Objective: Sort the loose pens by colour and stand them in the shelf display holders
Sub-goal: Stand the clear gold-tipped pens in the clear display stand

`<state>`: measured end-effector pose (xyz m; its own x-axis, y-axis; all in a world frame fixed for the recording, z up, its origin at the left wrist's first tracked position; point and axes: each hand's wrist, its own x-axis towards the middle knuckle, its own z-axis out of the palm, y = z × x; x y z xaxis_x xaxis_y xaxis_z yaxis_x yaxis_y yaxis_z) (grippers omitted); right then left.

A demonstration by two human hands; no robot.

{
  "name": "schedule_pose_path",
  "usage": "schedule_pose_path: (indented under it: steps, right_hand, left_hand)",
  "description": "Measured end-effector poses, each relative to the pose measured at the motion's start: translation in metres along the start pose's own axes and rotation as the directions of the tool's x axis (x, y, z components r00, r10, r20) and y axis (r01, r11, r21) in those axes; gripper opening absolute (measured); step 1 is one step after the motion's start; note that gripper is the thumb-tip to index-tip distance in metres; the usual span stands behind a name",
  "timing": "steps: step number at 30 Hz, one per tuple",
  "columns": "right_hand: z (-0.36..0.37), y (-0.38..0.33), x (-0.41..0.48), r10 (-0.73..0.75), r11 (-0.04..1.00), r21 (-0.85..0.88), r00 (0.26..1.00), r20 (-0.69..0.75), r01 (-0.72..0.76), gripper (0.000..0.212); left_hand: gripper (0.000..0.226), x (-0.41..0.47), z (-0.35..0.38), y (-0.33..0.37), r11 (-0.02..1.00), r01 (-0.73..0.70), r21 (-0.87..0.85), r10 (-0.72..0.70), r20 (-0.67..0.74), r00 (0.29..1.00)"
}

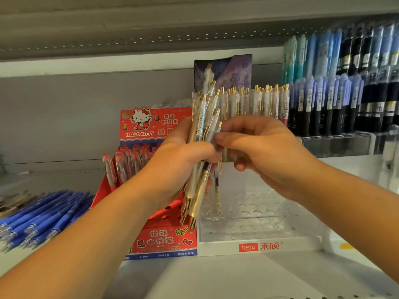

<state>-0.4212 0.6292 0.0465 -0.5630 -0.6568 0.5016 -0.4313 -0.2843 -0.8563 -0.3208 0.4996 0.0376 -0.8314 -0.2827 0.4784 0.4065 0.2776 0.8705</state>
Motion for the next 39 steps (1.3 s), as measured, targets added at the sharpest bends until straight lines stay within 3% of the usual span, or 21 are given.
schedule_pose_path:
  steps: [6,12,14,17,20,25,29,33,36,39]
  right_hand:
    - [0.000,-0.004,0.001,0.022,0.955,0.294,1.000,0.022,-0.028,0.024]
    - [-0.011,-0.012,0.005,-0.050,0.911,0.410,0.999,-0.005,0.048,0.003]
    - [-0.014,-0.014,0.006,-0.075,0.937,0.339,0.997,-0.034,0.082,0.010]
    - [-0.016,-0.010,0.009,-0.191,0.980,0.028,0.972,-0.135,0.196,0.027]
    - [-0.016,0.001,0.010,-0.367,0.874,-0.381,0.924,-0.112,0.301,0.038]
    - [-0.016,0.013,0.010,-0.439,0.761,-0.548,0.897,-0.044,0.346,0.035]
    - [-0.015,0.016,0.013,-0.377,0.828,-0.480,0.921,-0.094,0.290,0.042]
    - [-0.013,0.019,0.014,-0.349,0.791,-0.555,0.935,-0.059,0.260,0.032]
    - [-0.012,0.014,0.013,-0.138,0.707,-0.697,0.990,0.024,0.115,0.020]
    - [-0.010,0.008,0.012,0.040,0.632,-0.773,0.993,0.109,0.059,0.027]
  left_hand:
    - [0.043,0.000,-0.001,0.002,0.999,-0.028,-0.045,0.024,-0.071,0.997]
    - [0.022,0.000,-0.001,0.003,0.992,-0.056,-0.117,0.033,-0.187,0.982]
    - [0.026,0.000,-0.001,0.004,0.989,-0.062,-0.137,0.038,-0.170,0.985]
    - [0.031,0.001,-0.002,0.005,0.982,-0.080,-0.170,0.047,-0.190,0.981]
    - [0.029,0.001,-0.002,0.005,0.979,-0.074,-0.192,0.036,-0.193,0.981]
    - [0.032,0.000,0.000,0.005,0.984,-0.061,-0.168,0.029,-0.185,0.982]
    - [0.034,0.000,0.000,0.006,0.986,-0.066,-0.155,0.037,-0.184,0.982]
    - [0.033,0.000,0.000,0.006,0.986,-0.064,-0.157,0.035,-0.183,0.983]
    - [0.036,-0.001,0.000,0.006,0.985,-0.050,-0.165,0.020,-0.179,0.984]
    - [0.038,-0.001,0.000,0.006,0.985,-0.038,-0.169,0.009,-0.171,0.985]
